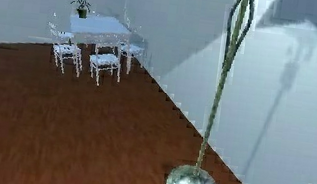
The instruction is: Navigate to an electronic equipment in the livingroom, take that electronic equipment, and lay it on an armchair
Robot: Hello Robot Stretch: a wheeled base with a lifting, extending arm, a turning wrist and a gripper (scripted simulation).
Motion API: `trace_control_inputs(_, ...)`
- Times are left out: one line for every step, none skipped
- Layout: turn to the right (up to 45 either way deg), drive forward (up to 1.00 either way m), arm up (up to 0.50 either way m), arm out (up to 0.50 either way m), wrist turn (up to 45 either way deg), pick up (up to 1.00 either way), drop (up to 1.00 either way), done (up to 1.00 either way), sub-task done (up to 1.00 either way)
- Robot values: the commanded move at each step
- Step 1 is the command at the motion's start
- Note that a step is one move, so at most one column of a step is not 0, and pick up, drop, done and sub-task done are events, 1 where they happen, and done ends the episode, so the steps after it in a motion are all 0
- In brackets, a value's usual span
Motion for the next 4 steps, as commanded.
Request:
trace_control_inputs(-45.0, 0.00, 0.00, 0.00, 0.0, 0.00, 0.00, 0.00, 0.00)
trace_control_inputs(-45.0, 0.00, 0.00, 0.00, 0.0, 0.00, 0.00, 0.00, 0.00)
trace_control_inputs(-24.0, 0.00, 0.00, 0.00, 0.0, 0.00, 0.00, 0.00, 0.00)
trace_control_inputs(0.0, 0.10, 0.00, 0.00, 0.0, 0.00, 0.00, 0.00, 0.00)
